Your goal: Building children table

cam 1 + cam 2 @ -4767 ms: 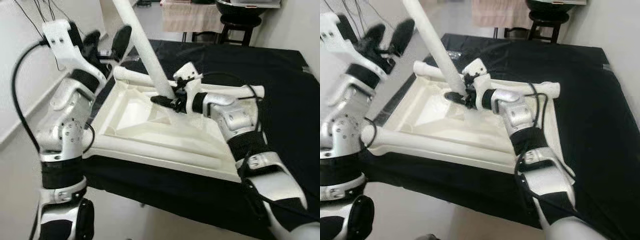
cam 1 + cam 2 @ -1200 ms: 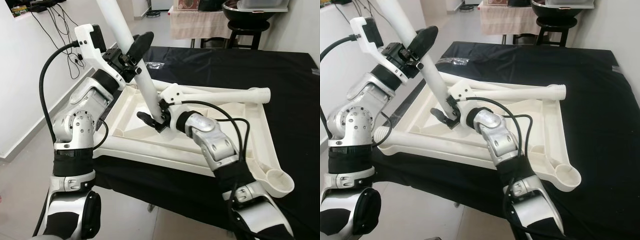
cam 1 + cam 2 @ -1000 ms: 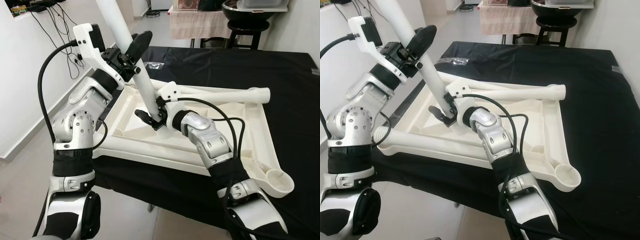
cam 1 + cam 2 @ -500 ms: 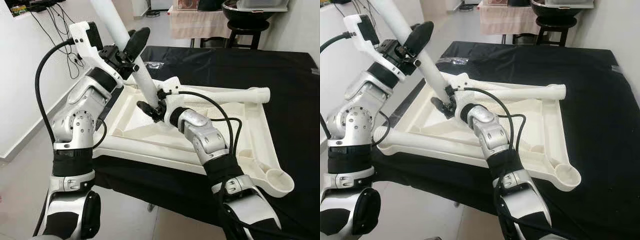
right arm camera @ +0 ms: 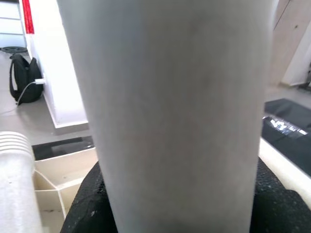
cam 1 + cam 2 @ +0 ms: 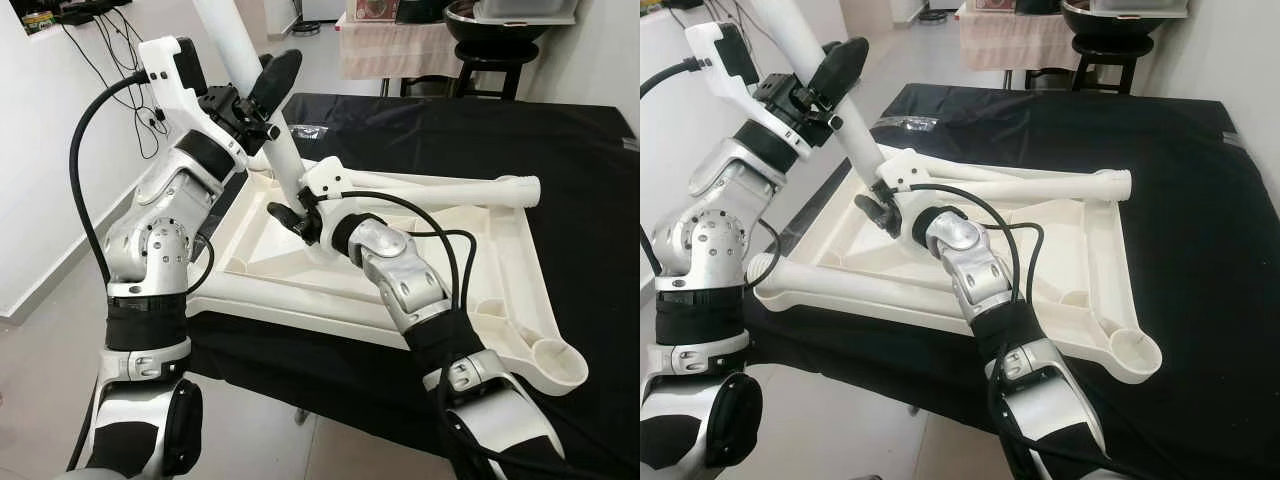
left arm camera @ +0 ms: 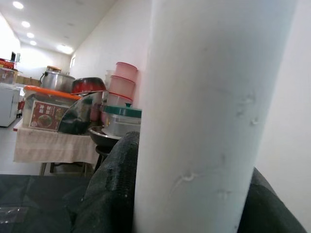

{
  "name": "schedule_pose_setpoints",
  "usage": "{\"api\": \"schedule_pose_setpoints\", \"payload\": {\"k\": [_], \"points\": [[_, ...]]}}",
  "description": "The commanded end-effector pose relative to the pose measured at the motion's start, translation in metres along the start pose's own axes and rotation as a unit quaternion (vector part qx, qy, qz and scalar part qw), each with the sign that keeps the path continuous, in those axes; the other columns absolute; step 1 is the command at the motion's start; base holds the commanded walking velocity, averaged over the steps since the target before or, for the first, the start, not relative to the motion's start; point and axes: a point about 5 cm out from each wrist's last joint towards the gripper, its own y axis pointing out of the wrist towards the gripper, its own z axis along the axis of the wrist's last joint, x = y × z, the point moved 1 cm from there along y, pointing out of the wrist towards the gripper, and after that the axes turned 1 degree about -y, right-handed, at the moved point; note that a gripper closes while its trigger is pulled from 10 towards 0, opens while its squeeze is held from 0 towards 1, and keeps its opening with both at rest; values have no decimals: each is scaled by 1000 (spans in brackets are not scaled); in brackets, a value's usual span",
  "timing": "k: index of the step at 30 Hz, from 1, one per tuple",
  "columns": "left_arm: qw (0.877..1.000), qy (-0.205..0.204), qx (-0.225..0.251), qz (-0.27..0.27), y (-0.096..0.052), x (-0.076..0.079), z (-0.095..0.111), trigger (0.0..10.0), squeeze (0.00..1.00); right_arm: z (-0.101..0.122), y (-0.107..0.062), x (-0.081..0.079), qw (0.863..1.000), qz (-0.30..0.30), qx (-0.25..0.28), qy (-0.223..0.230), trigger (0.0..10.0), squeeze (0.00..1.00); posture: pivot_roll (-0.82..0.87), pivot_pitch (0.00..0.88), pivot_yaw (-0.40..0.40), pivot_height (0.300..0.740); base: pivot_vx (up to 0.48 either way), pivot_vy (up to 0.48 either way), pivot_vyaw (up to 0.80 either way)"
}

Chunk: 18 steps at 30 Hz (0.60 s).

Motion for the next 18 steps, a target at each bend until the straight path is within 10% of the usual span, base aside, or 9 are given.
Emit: {"api": "schedule_pose_setpoints", "payload": {"k": [1, 2, 4, 5, 18], "points": [[996, -74, 3, -40, 5, 15, -9, 0, 0, 23, 4, -4, 998, 7, 60, -7, 0, 0, 22, 0, 31, 740, 0, 0, 0], [996, -79, 10, -34, 6, 13, -8, 2078, 0, 23, 4, -3, 998, 5, 61, -13, 0, 0, 22, 0, 31, 740, 0, 0, 0], [996, -83, 18, -28, 6, 11, -6, 2078, 0, 23, 4, -3, 998, 4, 63, -16, 0, 0, 22, 0, 31, 740, 0, 0, 0], [995, -95, 25, -31, 6, 10, -4, 10000, 1000, 23, 3, -1, 998, 0, 64, -12, 0, 0, 22, 0, 31, 740, 0, 0, 0], [994, -88, 32, -51, -14, -5, 16, 10000, 1000, 24, -11, 42, 989, -75, 90, 86, 0, 0, 22, 0, 31, 740, 0, 0, 0]]}}
